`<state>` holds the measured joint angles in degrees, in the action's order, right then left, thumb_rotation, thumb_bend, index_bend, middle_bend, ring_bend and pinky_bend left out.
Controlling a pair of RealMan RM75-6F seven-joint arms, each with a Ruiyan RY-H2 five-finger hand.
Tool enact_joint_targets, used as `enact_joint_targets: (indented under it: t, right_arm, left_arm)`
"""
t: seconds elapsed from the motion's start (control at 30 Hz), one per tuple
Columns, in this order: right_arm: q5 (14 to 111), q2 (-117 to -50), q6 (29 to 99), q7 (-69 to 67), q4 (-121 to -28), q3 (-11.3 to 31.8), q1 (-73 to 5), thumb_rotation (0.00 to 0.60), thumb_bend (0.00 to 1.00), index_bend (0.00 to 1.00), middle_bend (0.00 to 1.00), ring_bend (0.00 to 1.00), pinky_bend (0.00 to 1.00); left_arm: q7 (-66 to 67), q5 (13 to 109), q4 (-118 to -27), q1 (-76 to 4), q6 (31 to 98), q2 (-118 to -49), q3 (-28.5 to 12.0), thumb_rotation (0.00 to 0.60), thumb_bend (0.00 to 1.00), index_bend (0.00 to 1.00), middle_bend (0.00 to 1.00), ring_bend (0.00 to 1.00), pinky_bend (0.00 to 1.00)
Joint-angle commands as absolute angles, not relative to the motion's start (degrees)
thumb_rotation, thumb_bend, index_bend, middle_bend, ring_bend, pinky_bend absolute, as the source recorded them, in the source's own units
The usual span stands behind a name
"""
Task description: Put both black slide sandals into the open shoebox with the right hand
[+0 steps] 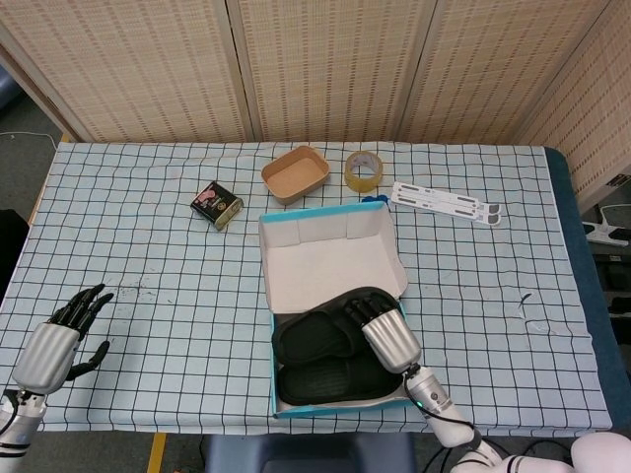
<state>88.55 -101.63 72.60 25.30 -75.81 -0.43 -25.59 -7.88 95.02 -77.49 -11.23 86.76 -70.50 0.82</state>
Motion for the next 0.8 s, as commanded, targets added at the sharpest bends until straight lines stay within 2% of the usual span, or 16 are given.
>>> enact_joint_targets:
  t: [0.03, 0.43, 0.8]
  right_arm:
    - [88.1, -101.97, 71.81, 25.7, -75.61, -0.5, -25.48, 0.6, 0.09, 0.74, 0.68, 0.55, 0.64]
    - [86.68, -100.48, 69.43, 26.4, -80.29, -0.01, -25.29, 0.6, 0.09, 0.74, 0.68, 0.56, 0.64]
    - [81.39, -95.44, 66.54, 31.78, -92.74, 2.31, -25.79, 0.6, 0.09, 0.74, 0.68, 0.56, 0.64]
  left_arm:
    - [-7.94, 95.03, -77.52, -11.22, 86.81, -70.47, 0.82, 0.6, 0.4, 0.1, 0.03, 0.08, 0.31]
    - [-8.19, 95.11, -77.52, -11.19, 86.94, -70.42, 0.83, 0.6, 0.4, 0.1, 0.03, 0.08, 0.31]
    - [-8.01, 95.03, -77.56, -11.23, 86.77, -70.45, 0.83, 0.6, 0.4, 0.1, 0.04, 0.08, 0.31]
